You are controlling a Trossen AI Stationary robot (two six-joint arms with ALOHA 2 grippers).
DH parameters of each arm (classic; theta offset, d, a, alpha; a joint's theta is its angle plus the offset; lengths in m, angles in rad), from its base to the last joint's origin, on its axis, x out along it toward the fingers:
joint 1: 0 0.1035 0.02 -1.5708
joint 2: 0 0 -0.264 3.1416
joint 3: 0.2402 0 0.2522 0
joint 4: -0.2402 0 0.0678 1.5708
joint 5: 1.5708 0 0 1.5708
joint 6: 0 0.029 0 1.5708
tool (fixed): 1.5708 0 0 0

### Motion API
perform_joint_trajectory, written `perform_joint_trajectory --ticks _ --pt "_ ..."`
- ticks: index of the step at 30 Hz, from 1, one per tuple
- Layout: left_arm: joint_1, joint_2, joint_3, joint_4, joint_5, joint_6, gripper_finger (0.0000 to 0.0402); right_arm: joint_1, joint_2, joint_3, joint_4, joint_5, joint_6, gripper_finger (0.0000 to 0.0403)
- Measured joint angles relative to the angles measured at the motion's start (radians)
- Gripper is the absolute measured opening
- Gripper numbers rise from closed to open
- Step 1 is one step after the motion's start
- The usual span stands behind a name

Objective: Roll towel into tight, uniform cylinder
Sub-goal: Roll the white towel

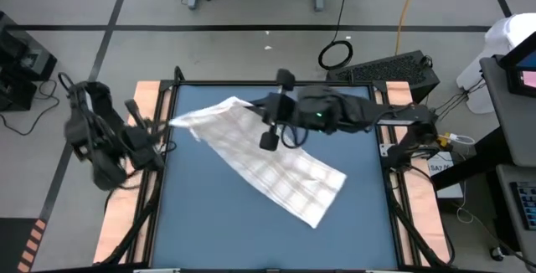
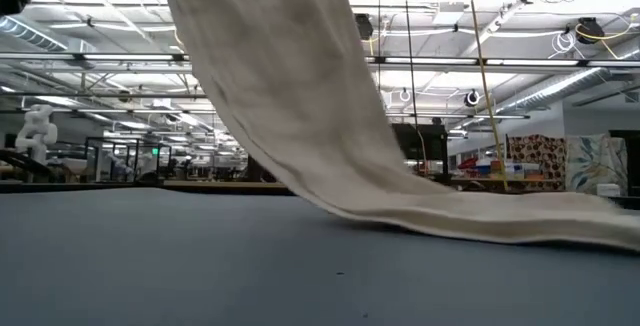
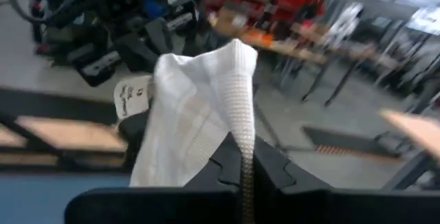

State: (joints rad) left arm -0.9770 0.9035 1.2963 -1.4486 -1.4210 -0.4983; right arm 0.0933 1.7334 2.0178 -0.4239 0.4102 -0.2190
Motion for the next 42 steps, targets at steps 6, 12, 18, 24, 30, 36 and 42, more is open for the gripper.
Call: perform_joint_trajectory --ticks 6,12,18,24,30,36,42 --pt "0.031 -0.016 0.184 0.335 -0.032 0.608 0.0009 0.052 -0.010 0.000 0.220 0.090 -0.185 0.0001" --pt "0.105 -0.021 0.274 0.684 0.215 1.038 0.0009 0.044 -0.013 0.000 0.342 0.154 -0.323 0.0001" --pt "0.241 -0.017 0.274 0.910 0.387 1.304 0.0009 0.018 -0.051 0.000 0.238 0.243 -0.388 0.0001" --pt "0.445 0.030 0.273 0.973 0.572 1.394 0.0008 -0.016 -0.122 0.000 0.008 0.119 -0.227 0.0001" --pt "0.644 0.067 0.238 0.928 0.731 1.210 0.0008 0.005 -0.142 0.001 -0.106 0.138 -0.180 0.0002" --pt "0.701 0.144 0.230 0.870 0.931 0.938 0.0008 0.024 -0.144 0.001 -0.271 0.088 -0.161 0.0002" --pt "0.657 0.216 0.229 0.861 1.034 0.852 0.0008 0.052 -0.164 0.001 -0.447 -0.187 0.035 0.0002"
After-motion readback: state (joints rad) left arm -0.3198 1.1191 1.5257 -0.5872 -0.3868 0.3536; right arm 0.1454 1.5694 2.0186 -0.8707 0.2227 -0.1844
